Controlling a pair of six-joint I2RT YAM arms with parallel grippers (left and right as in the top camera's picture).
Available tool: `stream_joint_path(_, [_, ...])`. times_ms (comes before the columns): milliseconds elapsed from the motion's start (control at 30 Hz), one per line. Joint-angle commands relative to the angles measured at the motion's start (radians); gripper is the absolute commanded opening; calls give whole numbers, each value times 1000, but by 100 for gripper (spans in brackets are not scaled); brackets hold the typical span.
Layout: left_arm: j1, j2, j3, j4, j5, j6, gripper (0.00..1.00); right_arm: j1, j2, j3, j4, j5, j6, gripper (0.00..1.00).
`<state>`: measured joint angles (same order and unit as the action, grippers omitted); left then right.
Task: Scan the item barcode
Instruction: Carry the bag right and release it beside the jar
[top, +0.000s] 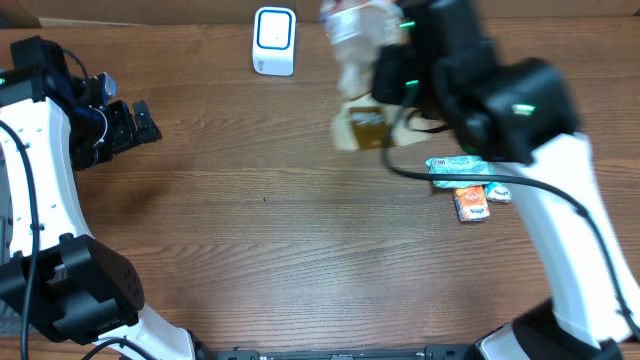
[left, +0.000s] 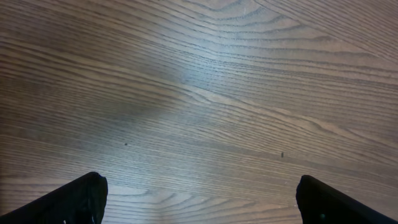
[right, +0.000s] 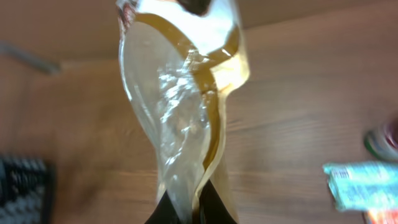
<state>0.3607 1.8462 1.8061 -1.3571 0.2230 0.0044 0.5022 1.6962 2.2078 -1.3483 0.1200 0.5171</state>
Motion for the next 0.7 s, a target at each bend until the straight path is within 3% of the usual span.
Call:
stream_joint_path(0, [-2,-8,9,1,-2,18,100,-138,-110,17,-61,-35,187,4])
stream_joint_path(300, [-2,-8,9,2,-2,18,100,-522,-144,-21,-290,-27,328,4])
stream_joint_path(567, [-2,-8,9,2,-2,18,100,-686,-144,-280,-156,-32,334,4])
stream_joint_path(667, [-2,-8,9,2,-2,18,100,-711,-144,-461,-44,-50,374,4])
